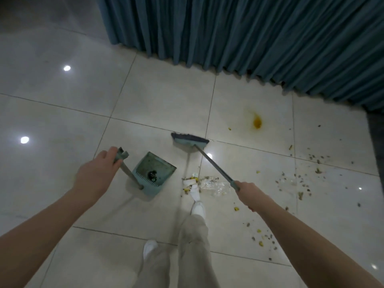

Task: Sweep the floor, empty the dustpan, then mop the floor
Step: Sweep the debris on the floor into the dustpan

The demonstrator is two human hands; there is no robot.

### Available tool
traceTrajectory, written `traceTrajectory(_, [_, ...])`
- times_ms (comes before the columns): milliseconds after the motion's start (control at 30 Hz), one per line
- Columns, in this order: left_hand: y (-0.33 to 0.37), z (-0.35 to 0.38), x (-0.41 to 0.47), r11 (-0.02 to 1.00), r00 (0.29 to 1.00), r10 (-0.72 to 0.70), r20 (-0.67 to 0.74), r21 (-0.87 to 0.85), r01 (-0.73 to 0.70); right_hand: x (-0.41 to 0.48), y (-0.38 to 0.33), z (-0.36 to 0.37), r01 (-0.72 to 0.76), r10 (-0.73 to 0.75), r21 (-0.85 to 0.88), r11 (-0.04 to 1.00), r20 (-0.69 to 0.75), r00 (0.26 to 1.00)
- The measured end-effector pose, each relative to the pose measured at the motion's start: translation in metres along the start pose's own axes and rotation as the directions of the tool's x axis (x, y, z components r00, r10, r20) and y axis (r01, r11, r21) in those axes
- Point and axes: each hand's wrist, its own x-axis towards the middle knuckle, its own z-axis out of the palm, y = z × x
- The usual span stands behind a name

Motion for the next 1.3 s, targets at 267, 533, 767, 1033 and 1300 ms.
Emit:
traceTrajectory(267, [0.000, -0.009, -0.031, 0.992, 0.994, 0.099, 0.048, -0.079, -0.095, -0.146, 0.031, 0.089, -0.070, 0.070, 0.011, 0.997, 0.065, 0.995])
traceTrajectory(533, [0.031, -0.021, -0.019, 0.983, 0.981, 0.184, 0.060, 0.012, -0.185, -0.196, 0.040, 0.039, -0.180, 0.174, 0.377, 0.908, 0.050, 0.984])
traceTrajectory(767, [0.057, -0.016, 0.026, 0.960, 0.963, 0.260, 0.071, 0.087, -0.265, -0.109, 0.057, -0.009, -0.187, 0.257, 0.473, 0.861, -0.087, 0.962])
traceTrajectory(1033, [0.104, -0.010, 0.103, 0.911, 0.920, 0.389, 0.049, 0.130, -0.392, 0.039, 0.074, -0.085, -0.255, 0.343, 0.480, 0.839, -0.104, 0.934])
traceTrajectory(1300, [0.132, -0.001, 0.144, 0.873, 0.882, 0.469, 0.046, 0.128, -0.471, 0.090, 0.074, -0.082, -0.433, 0.452, 0.543, 0.720, 0.108, 0.886])
